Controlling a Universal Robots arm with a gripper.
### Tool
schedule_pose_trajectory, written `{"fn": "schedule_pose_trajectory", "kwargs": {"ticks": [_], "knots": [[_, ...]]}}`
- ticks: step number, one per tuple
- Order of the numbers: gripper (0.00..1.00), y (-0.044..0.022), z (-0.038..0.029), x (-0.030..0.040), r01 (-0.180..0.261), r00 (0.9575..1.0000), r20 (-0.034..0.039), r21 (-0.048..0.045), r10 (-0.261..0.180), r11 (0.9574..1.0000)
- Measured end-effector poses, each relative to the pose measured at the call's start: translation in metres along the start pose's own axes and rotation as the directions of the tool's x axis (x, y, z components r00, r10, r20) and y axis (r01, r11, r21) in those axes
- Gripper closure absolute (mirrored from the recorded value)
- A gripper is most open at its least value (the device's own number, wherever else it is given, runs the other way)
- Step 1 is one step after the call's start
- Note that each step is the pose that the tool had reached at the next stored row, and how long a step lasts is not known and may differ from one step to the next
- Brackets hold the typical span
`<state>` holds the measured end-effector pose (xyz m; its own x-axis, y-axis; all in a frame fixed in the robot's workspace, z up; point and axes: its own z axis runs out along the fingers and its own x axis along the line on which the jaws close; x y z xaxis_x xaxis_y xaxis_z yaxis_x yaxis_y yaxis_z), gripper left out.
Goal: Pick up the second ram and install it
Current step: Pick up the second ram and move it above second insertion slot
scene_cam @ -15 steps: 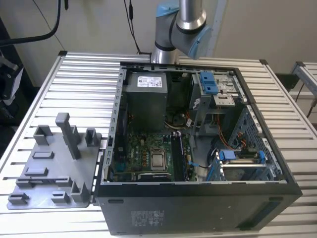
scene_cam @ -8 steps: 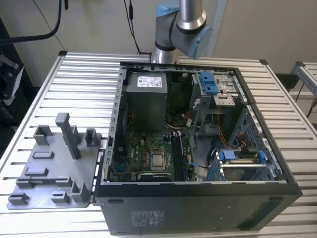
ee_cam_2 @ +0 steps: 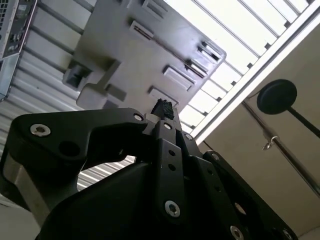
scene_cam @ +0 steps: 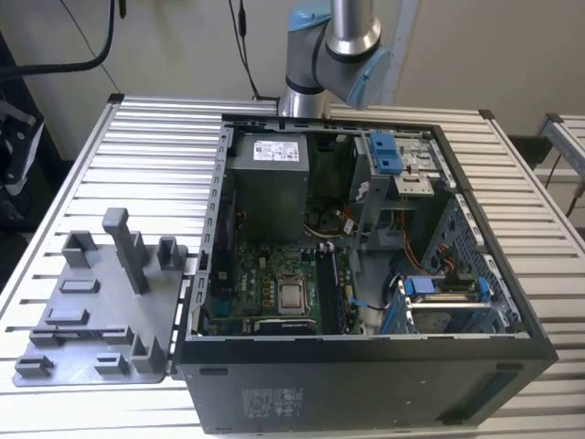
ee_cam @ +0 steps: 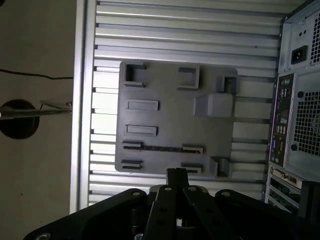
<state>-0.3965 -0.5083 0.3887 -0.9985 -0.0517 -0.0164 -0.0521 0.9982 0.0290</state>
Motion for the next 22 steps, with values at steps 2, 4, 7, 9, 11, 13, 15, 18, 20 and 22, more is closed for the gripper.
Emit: {"fn": "schedule_pose_trajectory", "kwargs": {"ticks": [2, 4, 7, 9, 11, 13, 15, 18, 20, 22], "knots": [[0.89, 0.0000, 0.0001, 0.0000, 0.014, 0.9999, -0.0006, 0.0036, -0.014, 0.9999], [0.89, 0.0000, -0.0001, 0.0000, 0.028, 0.9996, -0.0016, 0.0094, -0.028, 0.9996], [0.89, 0.0000, 0.0001, 0.0000, 0.054, 0.9986, -0.0027, 0.0162, -0.054, 0.9984], [0.89, 0.0000, 0.0000, 0.0000, 0.071, 0.9975, -0.0037, 0.0193, -0.071, 0.9973], [0.89, 0.0000, 0.0000, 0.0000, 0.089, 0.9960, -0.0046, 0.0220, -0.089, 0.9958], [0.89, 0.0000, 0.0000, 0.0000, 0.107, 0.9942, -0.0055, 0.0242, -0.107, 0.9939], [0.89, 0.0000, 0.0000, 0.0000, 0.128, 0.9918, -0.0064, 0.0267, -0.128, 0.9914], [0.89, 0.0000, 0.0000, 0.0000, 0.159, 0.9872, -0.0083, 0.0307, -0.159, 0.9867], [0.89, 0.0000, 0.0000, 0.0000, 0.181, 0.9835, -0.0095, 0.0330, -0.181, 0.9829], [0.89, 0.0000, 0.0000, 0.0000, 0.203, 0.9792, -0.0107, 0.0352, -0.203, 0.9785]]}}
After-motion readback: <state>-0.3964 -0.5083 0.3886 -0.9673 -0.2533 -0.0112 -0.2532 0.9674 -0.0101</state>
